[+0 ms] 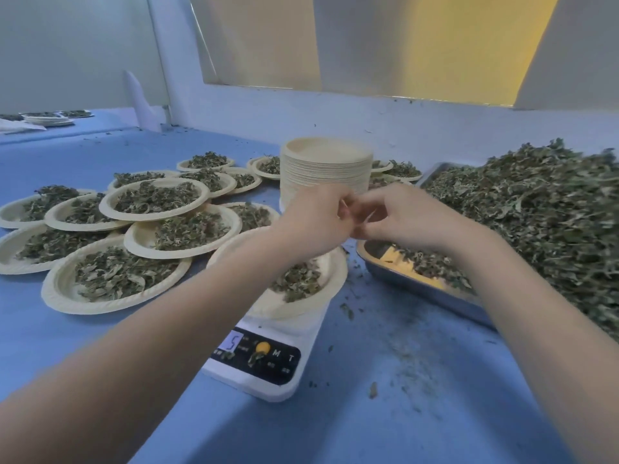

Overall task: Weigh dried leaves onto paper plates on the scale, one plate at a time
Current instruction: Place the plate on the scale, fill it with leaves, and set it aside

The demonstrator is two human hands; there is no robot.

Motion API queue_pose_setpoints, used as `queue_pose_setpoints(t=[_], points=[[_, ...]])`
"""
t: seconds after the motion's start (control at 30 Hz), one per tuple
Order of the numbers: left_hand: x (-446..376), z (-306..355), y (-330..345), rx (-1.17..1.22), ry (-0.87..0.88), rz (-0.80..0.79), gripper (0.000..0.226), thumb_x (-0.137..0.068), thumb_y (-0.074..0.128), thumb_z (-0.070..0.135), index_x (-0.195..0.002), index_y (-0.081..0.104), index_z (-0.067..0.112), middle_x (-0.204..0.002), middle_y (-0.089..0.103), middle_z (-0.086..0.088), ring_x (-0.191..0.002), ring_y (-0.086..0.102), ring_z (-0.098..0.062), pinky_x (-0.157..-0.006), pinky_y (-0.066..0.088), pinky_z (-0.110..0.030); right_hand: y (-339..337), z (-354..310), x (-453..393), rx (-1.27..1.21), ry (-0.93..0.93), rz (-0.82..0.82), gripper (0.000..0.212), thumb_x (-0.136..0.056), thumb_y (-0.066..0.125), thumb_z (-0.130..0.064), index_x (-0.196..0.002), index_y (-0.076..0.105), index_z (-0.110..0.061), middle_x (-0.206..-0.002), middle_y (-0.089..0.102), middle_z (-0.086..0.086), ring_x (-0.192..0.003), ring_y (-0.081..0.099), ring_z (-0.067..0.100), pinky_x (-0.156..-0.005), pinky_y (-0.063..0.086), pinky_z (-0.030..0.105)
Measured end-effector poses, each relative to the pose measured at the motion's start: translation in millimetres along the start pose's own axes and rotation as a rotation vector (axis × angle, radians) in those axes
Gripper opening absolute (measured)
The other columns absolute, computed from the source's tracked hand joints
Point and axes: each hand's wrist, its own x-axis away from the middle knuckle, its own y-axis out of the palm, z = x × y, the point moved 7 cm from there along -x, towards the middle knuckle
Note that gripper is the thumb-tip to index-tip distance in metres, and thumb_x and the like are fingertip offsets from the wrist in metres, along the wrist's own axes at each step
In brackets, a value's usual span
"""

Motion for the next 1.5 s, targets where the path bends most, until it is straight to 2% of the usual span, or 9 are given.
queue_pose_setpoints(t=[0.23, 0.47, 0.63, 0.77, 0.93, 1.1, 1.17, 1.27, 1.5], points=[[-44, 51, 80, -0.218, 0.124, -0.204, 0.013, -0.089, 0.050, 0.015, -0.096, 0.059, 0.009, -0.099, 0.064, -0.009, -0.094, 0.057, -0.027, -0.066, 0.032, -0.023, -29, 88, 12, 0.208, 0.159, -0.040, 0.010, -0.083, 0.067, -0.023, -0.091, 0.072, -0.026, -0.088, 0.067, -0.008, -0.082, 0.058, 0.009, -0.067, 0.041, 0.018], [-65, 55, 146, -0.462, 0.058, -0.548, 0.018, -0.088, 0.054, 0.020, -0.100, 0.056, 0.007, -0.084, 0.057, -0.004, -0.071, 0.049, -0.020, -0.060, 0.040, -0.025, -9, 151, 8, 0.322, 0.307, -0.249, 0.067, -0.079, 0.071, -0.042, -0.136, 0.042, -0.021, -0.118, 0.058, 0.003, -0.099, 0.053, 0.020, -0.081, 0.041, 0.027], [-70, 43, 154, -0.362, -0.118, -0.660, 0.014, -0.081, 0.064, 0.011, -0.078, 0.050, 0.009, -0.068, 0.058, -0.002, -0.064, 0.059, -0.016, -0.045, 0.043, -0.018, 7, 148, 0, 0.274, 0.220, -0.253, 0.054, -0.076, 0.070, -0.050, -0.117, 0.051, -0.021, -0.099, 0.054, -0.004, -0.084, 0.048, 0.018, -0.070, 0.035, 0.026], [-67, 37, 148, -0.257, -0.158, -0.630, 0.029, -0.080, 0.063, 0.000, -0.059, 0.048, 0.013, -0.051, 0.053, 0.003, -0.048, 0.051, -0.009, -0.039, 0.038, -0.012, 11, 142, 2, 0.289, 0.185, -0.170, 0.034, -0.074, 0.074, -0.038, -0.095, 0.055, -0.021, -0.084, 0.055, -0.003, -0.082, 0.053, 0.020, -0.067, 0.037, 0.025], [-59, 39, 126, -0.184, -0.156, -0.515, 0.013, -0.086, 0.061, 0.006, -0.098, 0.063, 0.001, -0.086, 0.072, -0.013, -0.075, 0.066, -0.021, -0.077, 0.053, -0.028, -12, 124, 10, 0.203, 0.172, 0.016, 0.025, -0.072, 0.076, -0.025, -0.095, 0.065, -0.023, -0.086, 0.061, -0.003, -0.077, 0.061, 0.015, -0.062, 0.046, 0.020], [-52, 41, 60, -0.071, -0.103, -0.350, 0.017, -0.087, 0.056, 0.005, -0.103, 0.062, 0.003, -0.080, 0.071, -0.011, -0.065, 0.063, -0.017, -0.078, 0.055, -0.033, -42, 72, 14, 0.033, 0.094, 0.178, 0.029, -0.074, 0.075, -0.020, -0.103, 0.069, -0.021, -0.083, 0.062, -0.010, -0.067, 0.056, 0.003, -0.045, 0.037, 0.005], [-42, 31, 26, -0.073, -0.111, -0.298, 0.018, -0.085, 0.060, 0.005, -0.102, 0.063, 0.002, -0.078, 0.071, -0.013, -0.065, 0.062, -0.017, -0.079, 0.054, -0.030, -42, 38, 9, 0.023, 0.023, 0.191, 0.029, -0.075, 0.073, -0.022, -0.103, 0.069, -0.022, -0.081, 0.062, -0.010, -0.069, 0.056, 0.006, -0.048, 0.039, 0.008], [-19, 7, -23, -0.046, -0.160, -0.249, 0.011, -0.083, 0.063, 0.004, -0.094, 0.063, 0.007, -0.070, 0.069, -0.010, -0.049, 0.061, -0.006, -0.050, 0.048, -0.015, -31, -12, -4, -0.067, -0.092, 0.195, 0.024, -0.076, 0.073, -0.019, -0.100, 0.071, -0.021, -0.093, 0.069, 0.000, -0.071, 0.062, 0.004, -0.056, 0.044, 0.015], [44, -58, -75, -0.005, -0.284, -0.139, 0.014, -0.081, 0.072, 0.014, -0.080, 0.060, 0.020, -0.077, 0.068, -0.007, -0.063, 0.067, -0.020, -0.069, 0.050, -0.026, 21, -65, -27, -0.340, -0.130, 0.036, 0.027, -0.081, 0.075, -0.023, -0.107, 0.065, -0.024, -0.098, 0.065, -0.003, -0.050, 0.063, 0.009, -0.054, 0.052, 0.016]])
